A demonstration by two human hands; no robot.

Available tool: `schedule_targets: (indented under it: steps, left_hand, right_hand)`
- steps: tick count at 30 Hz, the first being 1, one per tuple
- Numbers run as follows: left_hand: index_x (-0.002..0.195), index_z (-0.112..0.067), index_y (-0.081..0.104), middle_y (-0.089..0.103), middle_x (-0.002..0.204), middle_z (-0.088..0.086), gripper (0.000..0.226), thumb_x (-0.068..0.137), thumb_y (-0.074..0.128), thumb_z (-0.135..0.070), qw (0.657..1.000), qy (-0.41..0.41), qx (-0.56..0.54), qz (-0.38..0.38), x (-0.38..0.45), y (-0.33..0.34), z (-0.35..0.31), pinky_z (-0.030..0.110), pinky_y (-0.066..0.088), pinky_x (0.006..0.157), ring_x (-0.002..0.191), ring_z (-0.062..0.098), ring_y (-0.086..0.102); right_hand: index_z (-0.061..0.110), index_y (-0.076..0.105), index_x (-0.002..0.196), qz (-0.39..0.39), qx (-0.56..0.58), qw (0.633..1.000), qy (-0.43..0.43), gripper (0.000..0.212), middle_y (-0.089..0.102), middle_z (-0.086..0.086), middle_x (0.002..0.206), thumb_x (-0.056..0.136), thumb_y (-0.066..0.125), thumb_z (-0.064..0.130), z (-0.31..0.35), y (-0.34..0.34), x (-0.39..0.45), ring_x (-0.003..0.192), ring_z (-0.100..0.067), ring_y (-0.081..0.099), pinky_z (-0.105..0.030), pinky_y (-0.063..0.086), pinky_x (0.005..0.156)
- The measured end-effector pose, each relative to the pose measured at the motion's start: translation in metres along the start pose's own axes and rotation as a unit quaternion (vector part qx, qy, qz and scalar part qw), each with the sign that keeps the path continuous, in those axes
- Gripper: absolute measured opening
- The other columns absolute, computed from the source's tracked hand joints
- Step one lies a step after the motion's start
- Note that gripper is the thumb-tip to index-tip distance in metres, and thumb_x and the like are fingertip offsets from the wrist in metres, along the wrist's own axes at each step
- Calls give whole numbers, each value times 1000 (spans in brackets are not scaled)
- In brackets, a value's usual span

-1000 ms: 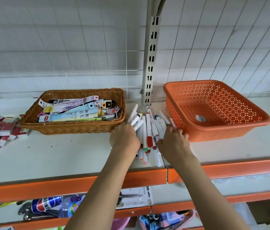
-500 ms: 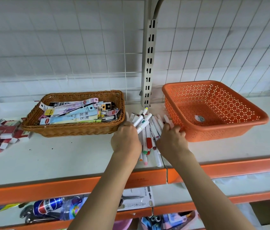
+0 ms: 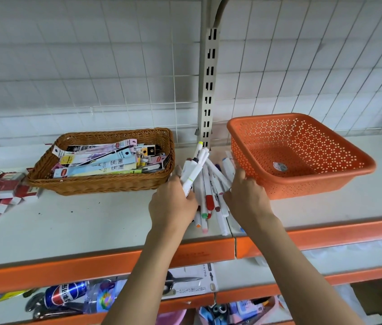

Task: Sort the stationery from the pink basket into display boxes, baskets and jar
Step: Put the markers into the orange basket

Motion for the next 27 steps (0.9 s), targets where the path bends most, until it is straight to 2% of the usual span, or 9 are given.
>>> schedule_targets:
  steps: [2,5,8,10,13,17,19,22,27]
  left_hand:
    - [101,-11,58,51,76,-1,18,87,56,-22,1000,-22,-16,14,0,2,4,27,36,51,68,22,50]
    - [90,-14,52,52,75,0,10,87,56,-23,999,-33,-31,20,1,3,8,27,33,49,67,21,50]
    - [90,-17,48,51,76,0,11,89,55,-25,998,-24,-45,21,2,2,7,27,33,49,68,20,50]
    - [92,-16,50,53,80,1,11,89,55,-26,998,-21,-58,23,4,2,6,27,34,53,70,21,50]
    - [95,-15,53,55,81,2,13,89,55,-27,996,-27,-77,26,7,1,6,27,33,51,69,22,51]
    - [91,-15,53,61,81,7,12,88,54,-26,992,-40,-118,31,11,-1,7,34,51,59,68,29,63]
    - [93,-14,54,63,81,9,13,88,55,-26,989,-43,-134,34,11,-1,9,38,55,62,68,30,65]
    - [96,-14,57,63,79,8,15,87,55,-26,988,-44,-144,35,11,-2,10,33,53,54,66,26,63]
    - [96,-10,58,56,73,4,15,88,57,-23,990,-35,-135,18,16,-6,8,17,33,36,56,12,52]
  right_hand:
    - [5,36,123,8,18,1000,2,39,63,-13,107,94,54,26,-1,-3,-2,98,-31,64,-32,49,74]
    - [3,37,123,18,31,999,6,45,62,-13,109,93,56,30,-1,-6,-4,100,-31,63,-32,48,76]
    - [2,33,125,13,45,999,1,41,60,-15,111,95,52,24,1,-9,-5,101,-31,61,-31,46,76]
    - [2,32,126,6,58,998,-2,40,56,-16,112,96,49,20,3,-13,-5,102,-33,60,-31,44,77]
    - [2,32,124,11,70,997,-6,35,52,-19,115,96,47,18,6,-18,-7,105,-37,57,-35,44,81]
    - [2,33,121,22,90,996,-15,30,49,-19,115,96,43,14,10,-19,-6,104,-39,56,-36,41,78]
    - [2,34,119,15,96,995,-16,28,50,-20,114,95,43,14,12,-19,-6,103,-38,56,-35,42,76]
    - [1,35,117,6,100,995,-14,28,55,-20,109,95,45,15,13,-18,-3,98,-38,58,-36,43,75]
    - [2,35,122,-32,137,989,-42,35,53,-12,86,94,48,17,12,-33,-2,72,-29,52,-28,36,56]
Point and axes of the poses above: each hand's wrist, its own x-axis towards the middle knuckle, its own y-axis out of the palm, z = x × y, the point moved 4 cm from there along x, towards the middle knuckle
